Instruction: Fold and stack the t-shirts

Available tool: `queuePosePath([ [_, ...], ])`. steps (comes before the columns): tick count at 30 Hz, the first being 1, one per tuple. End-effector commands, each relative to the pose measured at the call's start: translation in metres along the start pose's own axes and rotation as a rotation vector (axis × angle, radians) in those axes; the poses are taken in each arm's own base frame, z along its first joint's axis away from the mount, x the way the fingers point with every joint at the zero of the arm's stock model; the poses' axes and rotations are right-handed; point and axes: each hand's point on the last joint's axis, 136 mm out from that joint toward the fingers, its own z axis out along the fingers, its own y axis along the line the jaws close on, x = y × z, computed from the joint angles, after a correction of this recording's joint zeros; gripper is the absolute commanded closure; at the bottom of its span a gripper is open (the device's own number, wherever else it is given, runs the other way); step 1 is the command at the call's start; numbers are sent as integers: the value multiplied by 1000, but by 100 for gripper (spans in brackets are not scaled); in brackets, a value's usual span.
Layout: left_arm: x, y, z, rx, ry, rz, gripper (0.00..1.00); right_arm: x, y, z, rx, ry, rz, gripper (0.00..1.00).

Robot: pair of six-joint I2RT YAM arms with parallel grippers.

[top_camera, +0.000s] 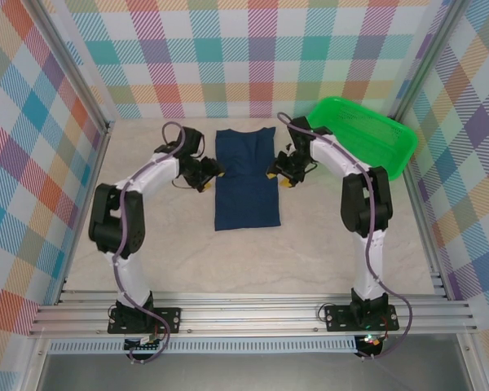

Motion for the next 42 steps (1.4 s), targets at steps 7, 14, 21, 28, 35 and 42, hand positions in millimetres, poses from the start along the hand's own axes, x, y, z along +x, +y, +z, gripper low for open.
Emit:
queuePosePath([
  [7,73,56,-13,4,93,-106,64,75,-27,-2,10,15,-29,58],
  [14,134,74,8,-38,222,-201,48,116,-54,24,-14,133,138,49],
  [21,127,77,27,-7,172,-287,48,114,-52,42,-58,161,206,52],
  [28,114,66,41,8,149,-273,59,108,-52,52,-45,168,251,70],
  [35,94,54,49,13,92,-231,83,105,-54,53,-28,153,262,95],
  [42,100,63,20,-59,65,-126,100,112,-54,39,-14,146,197,100],
])
